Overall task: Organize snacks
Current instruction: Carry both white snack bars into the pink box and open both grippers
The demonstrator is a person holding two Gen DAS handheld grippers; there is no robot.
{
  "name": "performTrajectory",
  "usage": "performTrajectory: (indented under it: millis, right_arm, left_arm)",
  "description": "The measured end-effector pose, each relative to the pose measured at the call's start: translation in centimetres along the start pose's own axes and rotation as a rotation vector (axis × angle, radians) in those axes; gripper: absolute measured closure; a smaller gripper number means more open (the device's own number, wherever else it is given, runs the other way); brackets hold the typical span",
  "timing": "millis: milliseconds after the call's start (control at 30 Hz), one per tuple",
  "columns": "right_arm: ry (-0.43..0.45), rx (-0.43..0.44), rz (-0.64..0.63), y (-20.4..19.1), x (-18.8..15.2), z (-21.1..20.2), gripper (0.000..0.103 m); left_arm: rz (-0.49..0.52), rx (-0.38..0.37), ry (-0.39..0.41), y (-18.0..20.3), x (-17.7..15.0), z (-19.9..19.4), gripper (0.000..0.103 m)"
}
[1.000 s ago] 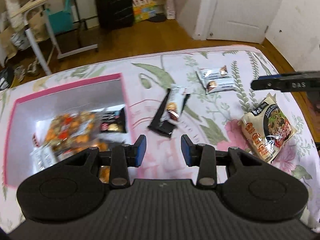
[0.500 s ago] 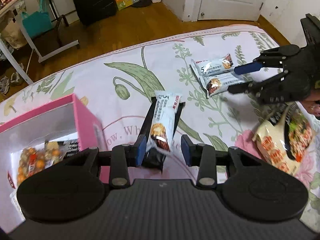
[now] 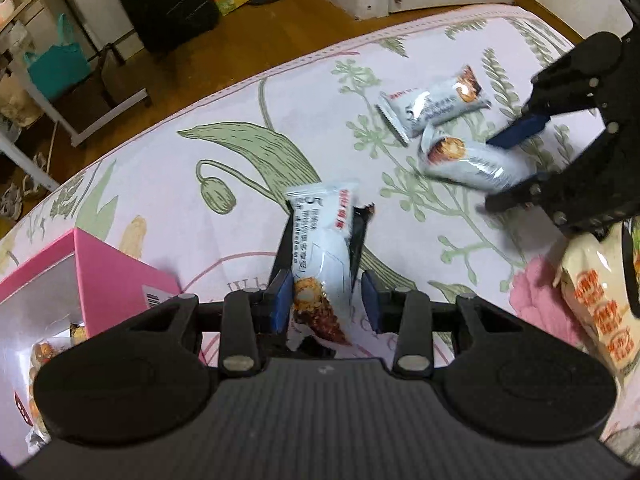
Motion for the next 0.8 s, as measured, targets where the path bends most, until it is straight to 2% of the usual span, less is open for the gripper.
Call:
performTrajectory:
  millis: [100,167,200,233,300,333,367,400,533,667,800]
  right_arm:
    - [-0.019,-0.029,0.000,-0.9,-0.5,0.7,0.054]
    - [-0.012,-0.101,-0.016,-1.4,-0.5,1.6,0.054]
    - [0.010,-0.129,-0.002,-1.5,-0.4,1.9,0.048]
    - [0.030,-0.150,0.026,-1.3,-0.3,1.9,0.038]
    - [0.060,-0.149,0.105,-0.6,-0.1,2.0,0.037]
    - [0.083,-0.133,0.157,-0.3,-0.2,1.9,0.040]
    - [0.100,-0.123,0.190,-0.1,-0.3,1.7,0.048]
    - [0.103,-0.119,0.214,0.1,-0.3,1.5,0.070]
    - [0.156,-0.129,0.345,-0.4,-1.3,-0.2,0.073]
    - [0.219,-0.040,0.475,-1.5,-2.3,-2.1,0.073]
    - [0.237,0.050,0.531,-3.4,-2.8,-3.0,0.073]
  left_arm:
    - [-0.014,0.006,-0.010,0.0,0.0,0.2,0.072]
    - [-0.027,0.011,-0.013,-0.1,0.1,0.4,0.072]
    - [-0.038,0.015,-0.016,-0.1,0.1,0.6,0.072]
    - [-0.058,0.016,-0.018,-0.3,0.1,0.8,0.071]
    - [-0.101,-0.005,-0.037,-0.6,0.0,1.4,0.070]
    - [-0.114,-0.010,-0.046,-0.8,0.0,1.6,0.070]
    - [-0.119,-0.007,-0.040,-0.8,-0.2,1.6,0.073]
    - [-0.113,-0.009,-0.033,-0.8,-0.2,1.5,0.074]
    - [-0.144,-0.028,-0.036,-0.9,-0.9,0.7,0.077]
    - [-0.178,-0.070,-0.028,-1.0,-1.7,-0.9,0.077]
    - [-0.199,-0.104,-0.036,-0.8,-2.8,-2.7,0.077]
Point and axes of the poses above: each gripper's, at about its wrist camera, not at the fingertips, and z roughly the way its jaws point, y to its right, x to its top, the point moved 1 cm from there along z, roughly the way its jaws point, and after that the axes turned 3 degrees about x, right-handed, at the moved point
